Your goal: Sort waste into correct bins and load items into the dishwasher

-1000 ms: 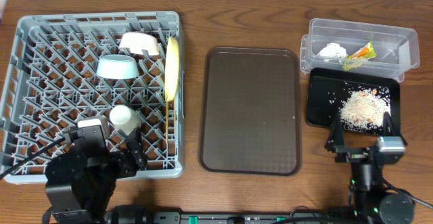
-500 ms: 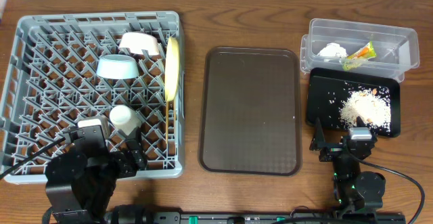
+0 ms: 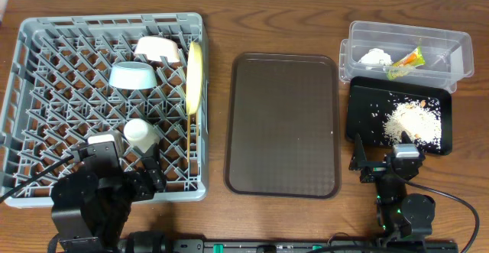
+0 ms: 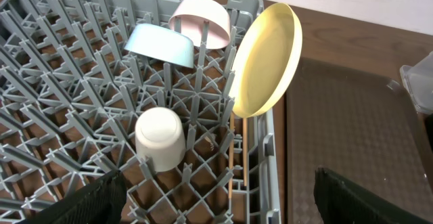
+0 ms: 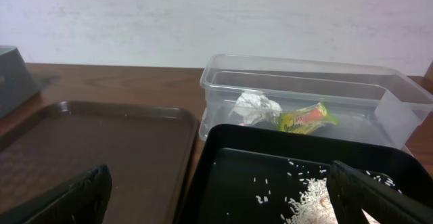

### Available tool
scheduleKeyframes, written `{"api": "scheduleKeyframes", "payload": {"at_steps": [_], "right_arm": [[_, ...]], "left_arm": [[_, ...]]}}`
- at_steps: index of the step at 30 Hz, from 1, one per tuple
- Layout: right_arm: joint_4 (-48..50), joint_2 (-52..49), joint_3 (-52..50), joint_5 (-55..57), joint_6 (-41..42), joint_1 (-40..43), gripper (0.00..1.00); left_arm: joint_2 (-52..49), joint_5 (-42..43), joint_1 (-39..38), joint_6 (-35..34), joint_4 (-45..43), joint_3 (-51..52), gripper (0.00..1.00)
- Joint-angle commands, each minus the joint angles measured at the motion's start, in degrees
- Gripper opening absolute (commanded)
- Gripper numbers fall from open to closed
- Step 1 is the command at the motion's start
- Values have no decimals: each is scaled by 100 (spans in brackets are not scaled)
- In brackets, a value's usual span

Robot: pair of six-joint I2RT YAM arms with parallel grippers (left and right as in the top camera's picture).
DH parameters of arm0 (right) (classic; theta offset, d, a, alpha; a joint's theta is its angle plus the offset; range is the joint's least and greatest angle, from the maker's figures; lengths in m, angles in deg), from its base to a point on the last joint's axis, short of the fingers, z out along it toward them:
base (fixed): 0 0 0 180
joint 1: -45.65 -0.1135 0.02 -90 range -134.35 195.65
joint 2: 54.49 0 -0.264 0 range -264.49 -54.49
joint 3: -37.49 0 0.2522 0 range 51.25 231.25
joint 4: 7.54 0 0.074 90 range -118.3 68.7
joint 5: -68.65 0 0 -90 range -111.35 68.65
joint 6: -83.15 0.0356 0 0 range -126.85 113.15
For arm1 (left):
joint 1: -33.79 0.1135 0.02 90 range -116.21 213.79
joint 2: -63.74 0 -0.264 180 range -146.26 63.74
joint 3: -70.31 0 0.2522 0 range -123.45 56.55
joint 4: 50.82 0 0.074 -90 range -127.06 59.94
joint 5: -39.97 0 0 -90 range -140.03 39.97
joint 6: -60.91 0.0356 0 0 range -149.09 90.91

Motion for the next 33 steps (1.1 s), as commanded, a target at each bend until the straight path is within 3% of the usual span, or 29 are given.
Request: {"api": "scheduleKeyframes", "payload": {"at_steps": [1, 17, 21, 33], "right_arm": [[-17, 22, -4, -85, -17, 42, 99], [-17, 24, -4, -87, -17, 42, 100], [-17, 22, -4, -87, -17, 42, 99], [-17, 22, -4, -87, -17, 42, 99]], "left_arm": [[4, 35, -13, 74, -2, 22, 90], [22, 39, -13, 70, 9, 42, 91], [181, 13, -13, 94, -125, 444, 90], [2302, -184, -737, 9, -3239, 3648, 90]]}}
